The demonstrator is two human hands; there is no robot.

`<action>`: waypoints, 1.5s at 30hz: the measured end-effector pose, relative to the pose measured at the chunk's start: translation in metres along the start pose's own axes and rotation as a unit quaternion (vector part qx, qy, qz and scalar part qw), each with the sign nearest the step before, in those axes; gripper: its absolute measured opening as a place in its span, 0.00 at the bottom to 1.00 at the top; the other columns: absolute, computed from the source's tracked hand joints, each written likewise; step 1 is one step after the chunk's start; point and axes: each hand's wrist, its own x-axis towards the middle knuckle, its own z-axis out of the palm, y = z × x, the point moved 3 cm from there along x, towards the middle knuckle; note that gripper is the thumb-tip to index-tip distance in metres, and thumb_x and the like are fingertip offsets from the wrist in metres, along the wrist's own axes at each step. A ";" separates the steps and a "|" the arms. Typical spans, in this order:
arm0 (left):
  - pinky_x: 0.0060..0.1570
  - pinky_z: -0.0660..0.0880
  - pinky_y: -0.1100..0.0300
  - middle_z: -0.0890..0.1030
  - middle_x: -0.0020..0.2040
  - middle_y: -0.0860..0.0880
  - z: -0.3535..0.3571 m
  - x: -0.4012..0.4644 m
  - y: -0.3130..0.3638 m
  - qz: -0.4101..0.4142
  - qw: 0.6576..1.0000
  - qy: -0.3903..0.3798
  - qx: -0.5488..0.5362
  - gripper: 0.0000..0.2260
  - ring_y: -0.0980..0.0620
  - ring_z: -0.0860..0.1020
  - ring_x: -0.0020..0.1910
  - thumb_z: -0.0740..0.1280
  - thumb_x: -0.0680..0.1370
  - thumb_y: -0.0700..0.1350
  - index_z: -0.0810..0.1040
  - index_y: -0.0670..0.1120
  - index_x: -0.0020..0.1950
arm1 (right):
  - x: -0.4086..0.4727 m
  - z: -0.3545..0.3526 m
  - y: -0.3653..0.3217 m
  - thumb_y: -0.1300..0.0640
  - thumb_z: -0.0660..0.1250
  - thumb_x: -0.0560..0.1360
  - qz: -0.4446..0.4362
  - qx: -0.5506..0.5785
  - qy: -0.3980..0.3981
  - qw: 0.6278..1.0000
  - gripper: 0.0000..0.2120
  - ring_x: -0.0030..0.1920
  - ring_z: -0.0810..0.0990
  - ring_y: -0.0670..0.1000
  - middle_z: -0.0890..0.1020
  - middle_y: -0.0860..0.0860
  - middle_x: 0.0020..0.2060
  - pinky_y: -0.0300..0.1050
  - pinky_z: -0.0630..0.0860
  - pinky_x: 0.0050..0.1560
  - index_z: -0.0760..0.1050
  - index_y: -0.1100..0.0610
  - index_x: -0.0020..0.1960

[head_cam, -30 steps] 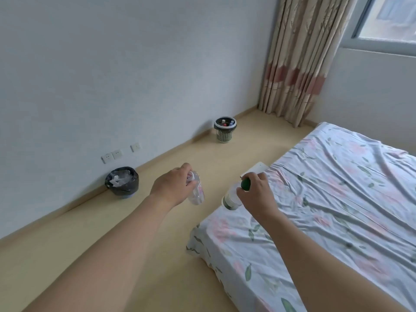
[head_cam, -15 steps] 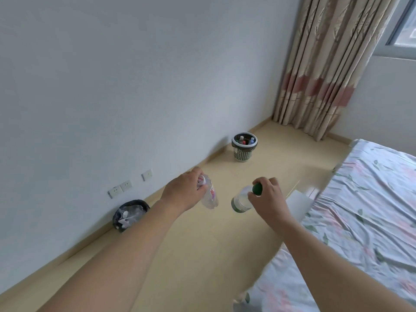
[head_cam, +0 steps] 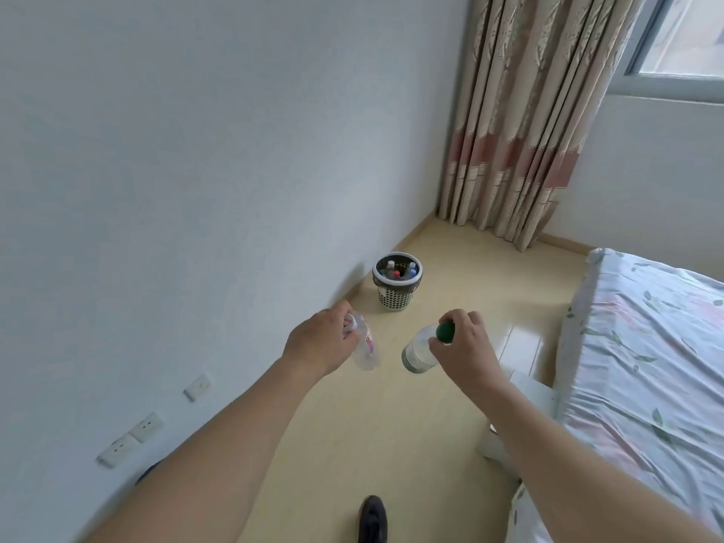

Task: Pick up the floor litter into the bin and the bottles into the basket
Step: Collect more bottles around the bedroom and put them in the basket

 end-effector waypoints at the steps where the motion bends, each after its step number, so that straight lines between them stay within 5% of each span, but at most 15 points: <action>1: 0.38 0.71 0.58 0.79 0.50 0.53 -0.001 0.030 -0.001 0.006 1.000 0.002 -0.001 0.10 0.48 0.77 0.45 0.60 0.79 0.53 0.69 0.51 0.57 | 0.027 0.006 -0.001 0.58 0.68 0.73 -0.001 0.005 0.004 1.000 0.12 0.45 0.75 0.53 0.70 0.50 0.53 0.43 0.73 0.46 0.72 0.55 0.55; 11: 0.39 0.72 0.56 0.77 0.48 0.52 -0.023 0.297 0.012 0.020 1.000 0.005 -0.012 0.12 0.47 0.76 0.44 0.61 0.79 0.53 0.68 0.49 0.59 | 0.282 0.001 -0.025 0.57 0.69 0.73 0.004 -0.002 0.030 1.000 0.13 0.45 0.74 0.53 0.69 0.50 0.53 0.46 0.74 0.48 0.72 0.55 0.56; 28: 0.42 0.76 0.54 0.79 0.50 0.50 0.093 0.699 -0.006 -0.034 0.995 -0.085 -0.035 0.10 0.47 0.77 0.46 0.61 0.78 0.48 0.68 0.48 0.57 | 0.662 0.032 0.043 0.59 0.68 0.73 0.057 -0.057 -0.024 0.996 0.11 0.45 0.72 0.50 0.69 0.48 0.49 0.39 0.66 0.43 0.71 0.55 0.53; 40: 0.38 0.75 0.56 0.78 0.43 0.52 0.153 0.859 0.000 -0.107 0.985 -0.133 -0.017 0.07 0.49 0.77 0.41 0.62 0.77 0.49 0.68 0.52 0.54 | 0.871 0.074 0.110 0.59 0.67 0.73 0.080 -0.034 -0.117 0.989 0.11 0.45 0.72 0.51 0.70 0.49 0.50 0.38 0.67 0.37 0.69 0.56 0.53; 45: 0.36 0.71 0.57 0.77 0.40 0.53 0.163 0.903 0.001 -0.155 0.978 -0.134 -0.029 0.08 0.49 0.76 0.39 0.63 0.78 0.50 0.68 0.51 0.54 | 0.936 0.108 0.132 0.58 0.67 0.73 0.089 -0.034 -0.193 0.977 0.13 0.46 0.72 0.51 0.70 0.50 0.53 0.40 0.67 0.43 0.69 0.57 0.56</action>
